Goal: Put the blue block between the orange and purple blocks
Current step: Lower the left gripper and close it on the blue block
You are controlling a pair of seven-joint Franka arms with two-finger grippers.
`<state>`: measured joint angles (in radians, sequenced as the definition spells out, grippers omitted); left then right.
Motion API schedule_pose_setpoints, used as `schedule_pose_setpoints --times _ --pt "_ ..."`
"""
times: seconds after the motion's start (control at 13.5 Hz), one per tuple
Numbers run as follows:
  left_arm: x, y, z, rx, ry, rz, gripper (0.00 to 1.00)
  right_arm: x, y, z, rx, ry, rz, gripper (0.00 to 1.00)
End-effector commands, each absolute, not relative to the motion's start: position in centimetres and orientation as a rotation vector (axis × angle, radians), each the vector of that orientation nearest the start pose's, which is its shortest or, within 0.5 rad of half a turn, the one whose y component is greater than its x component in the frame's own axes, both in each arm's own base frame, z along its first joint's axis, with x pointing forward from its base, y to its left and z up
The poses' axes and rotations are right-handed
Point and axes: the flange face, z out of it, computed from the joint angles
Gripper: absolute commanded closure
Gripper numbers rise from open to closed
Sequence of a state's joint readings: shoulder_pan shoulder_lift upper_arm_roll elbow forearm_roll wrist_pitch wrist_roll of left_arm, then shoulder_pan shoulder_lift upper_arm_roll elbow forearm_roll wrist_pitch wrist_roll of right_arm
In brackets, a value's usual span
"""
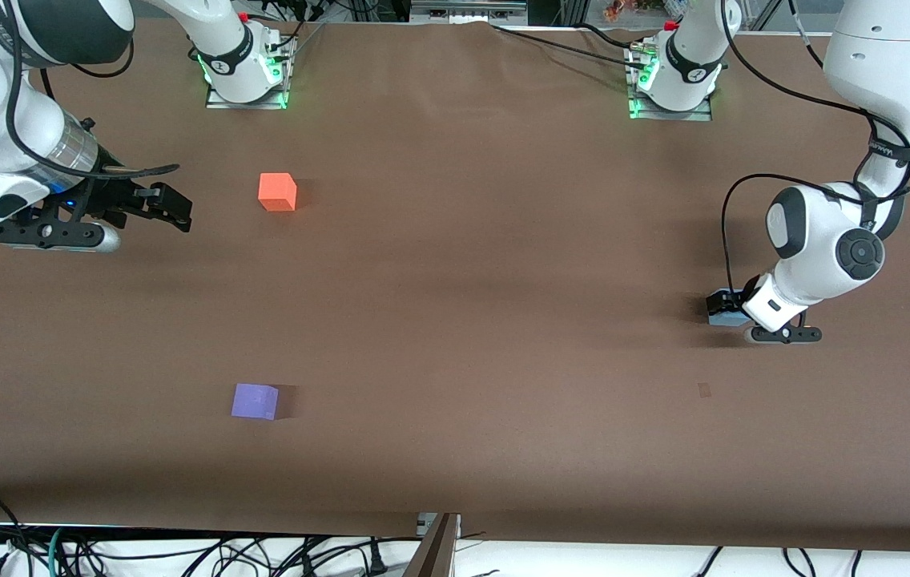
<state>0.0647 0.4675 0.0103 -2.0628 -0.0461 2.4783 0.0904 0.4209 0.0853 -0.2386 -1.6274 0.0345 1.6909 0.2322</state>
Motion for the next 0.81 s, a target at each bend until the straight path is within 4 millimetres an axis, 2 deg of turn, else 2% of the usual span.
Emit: schedule_pose_setpoints --times 0.0,0.22,0.37,0.52,0.59,0.67,0.74 --pt "58.8 4.4 20.1 -3.168 0.0 0.066 1.0 57.6 11.5 56.6 -3.14 0.074 0.04 0.0" --pt "59.1 4.2 20.7 -3.169 0.001 0.057 1.0 57.6 11.5 56.6 -3.14 0.076 0.04 0.0" --pt "60.4 3.3 22.9 -3.177 0.015 0.037 1.0 57.6 11.5 56.6 -3.14 0.076 0.04 0.0" --pt "62.6 1.0 26.4 -3.197 0.068 0.071 1.0 57.6 11.5 56.6 -3.14 0.074 0.04 0.0" --pt "63.4 -0.8 27.9 -3.207 0.107 0.086 1.0 57.6 11.5 56.6 -3.14 0.076 0.04 0.0" --pt "64.0 -3.0 29.0 -3.217 0.123 0.076 1.0 57.6 11.4 56.6 -3.14 0.076 0.04 0.0" --pt "64.1 -5.3 29.1 -3.229 0.107 0.073 1.0 57.6 11.5 56.6 -3.14 0.074 0.04 0.0"
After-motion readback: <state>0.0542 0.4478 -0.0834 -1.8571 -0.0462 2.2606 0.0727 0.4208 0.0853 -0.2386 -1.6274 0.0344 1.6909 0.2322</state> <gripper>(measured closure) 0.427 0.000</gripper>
